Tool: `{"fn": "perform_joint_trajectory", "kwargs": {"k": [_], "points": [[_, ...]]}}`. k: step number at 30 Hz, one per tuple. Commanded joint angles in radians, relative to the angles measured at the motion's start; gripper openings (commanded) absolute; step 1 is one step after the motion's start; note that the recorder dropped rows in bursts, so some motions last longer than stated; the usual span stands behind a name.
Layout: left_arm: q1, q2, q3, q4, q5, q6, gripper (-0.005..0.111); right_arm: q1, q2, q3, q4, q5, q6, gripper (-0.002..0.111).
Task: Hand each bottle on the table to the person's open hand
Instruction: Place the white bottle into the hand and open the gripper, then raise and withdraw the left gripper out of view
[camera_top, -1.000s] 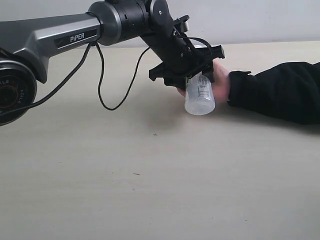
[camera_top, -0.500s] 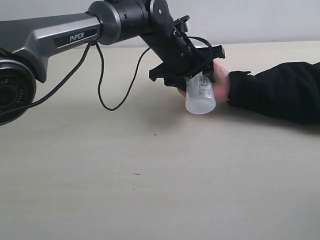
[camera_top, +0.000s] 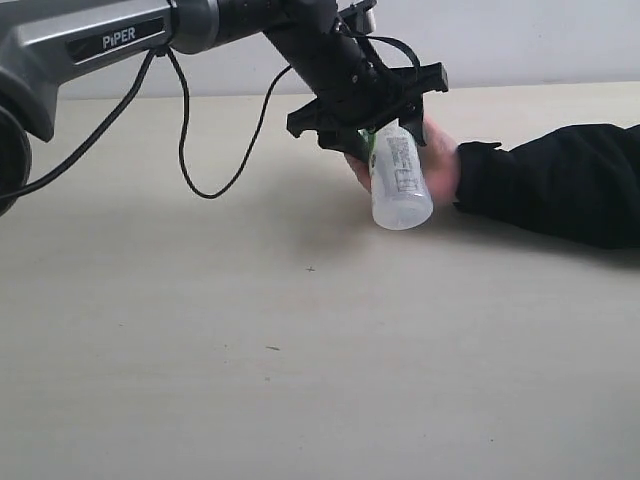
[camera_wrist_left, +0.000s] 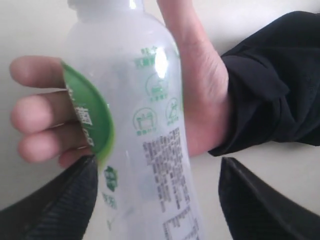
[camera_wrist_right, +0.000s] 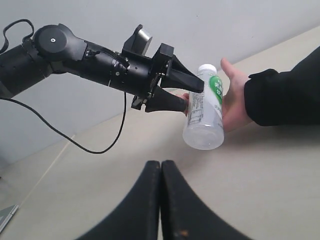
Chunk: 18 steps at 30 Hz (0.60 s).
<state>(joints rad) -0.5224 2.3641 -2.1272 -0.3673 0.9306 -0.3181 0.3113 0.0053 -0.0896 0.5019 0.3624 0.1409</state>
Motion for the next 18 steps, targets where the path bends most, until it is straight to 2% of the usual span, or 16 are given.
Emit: {"fn": "perform_joint_trajectory", "kwargs": {"k": [1,6,10,13,16,18], "points": [[0.005,-0.040,-0.008,0.058,0.054,0.013,0.066,-0.005,-0.005,0.003,-0.007,0.012,-0.006,0.001],[0.005,-0.097,-0.008,0.127,0.125,0.032,0.061,-0.005,-0.005,0.003,-0.007,0.012,-0.006,0.001],[0.007,-0.139,-0.008,0.161,0.209,0.032,0.042,-0.005,-0.005,0.003,-0.007,0.012,-0.006,0.001],[0.013,-0.168,-0.008,0.194,0.290,0.048,0.021,-0.005,-0.005,0.003,-0.007,0.012,-0.006,0.001],[0.014,-0.192,-0.003,0.264,0.290,0.058,0.000,-0.005,-0.005,0.003,-0.007,0.012,-0.006,0.001],[0.009,-0.226,0.039,0.308,0.290,0.052,0.000,-0.005,-0.005,0.003,-0.007,0.012,-0.006,0.001]]}}
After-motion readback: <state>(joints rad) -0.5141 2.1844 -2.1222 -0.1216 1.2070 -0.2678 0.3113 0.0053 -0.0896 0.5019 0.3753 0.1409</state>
